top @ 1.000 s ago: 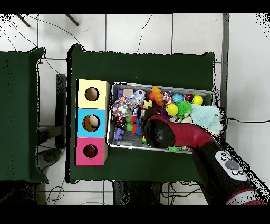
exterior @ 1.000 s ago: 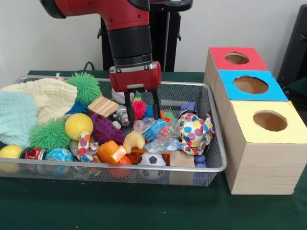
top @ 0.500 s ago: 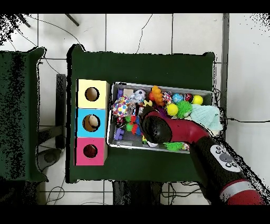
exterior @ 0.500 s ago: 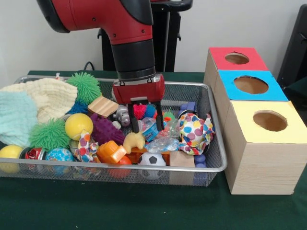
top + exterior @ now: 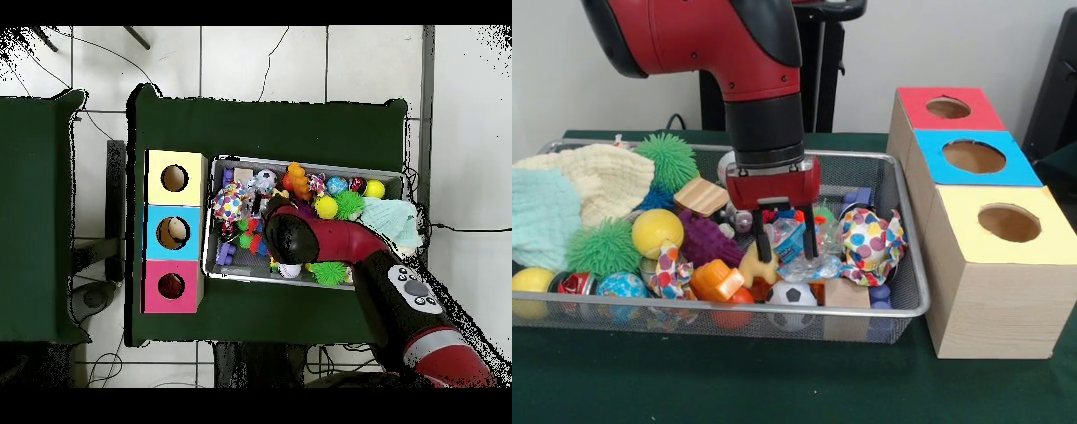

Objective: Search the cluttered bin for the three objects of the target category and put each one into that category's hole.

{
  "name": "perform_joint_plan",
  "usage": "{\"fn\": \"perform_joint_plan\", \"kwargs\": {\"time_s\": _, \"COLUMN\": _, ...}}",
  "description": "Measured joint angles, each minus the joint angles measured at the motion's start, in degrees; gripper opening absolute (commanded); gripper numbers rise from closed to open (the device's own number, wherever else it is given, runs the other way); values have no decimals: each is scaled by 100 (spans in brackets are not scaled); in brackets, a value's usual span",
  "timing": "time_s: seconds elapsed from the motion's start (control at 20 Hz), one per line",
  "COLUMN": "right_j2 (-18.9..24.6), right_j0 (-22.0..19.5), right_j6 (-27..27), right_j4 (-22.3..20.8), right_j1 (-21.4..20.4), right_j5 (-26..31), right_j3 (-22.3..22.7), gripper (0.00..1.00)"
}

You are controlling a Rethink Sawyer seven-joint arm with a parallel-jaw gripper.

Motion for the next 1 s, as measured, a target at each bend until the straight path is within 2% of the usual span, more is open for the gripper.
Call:
{"fn": "perform_joint_plan", "kwargs": {"time_s": 0.55, "right_j2": -85, "right_j0": 29, "right_j6": -1, "right_j4": -1, "right_j1": -22, "right_j5": -14, "right_j3": -65, "gripper": 100}}
{"fn": "perform_joint_plan", "kwargs": {"time_s": 1.0, "right_j2": -88, "right_j0": -398, "right_j6": 0, "right_j4": -1, "right_j1": -358, "right_j5": -14, "right_j3": 22, "gripper": 100}}
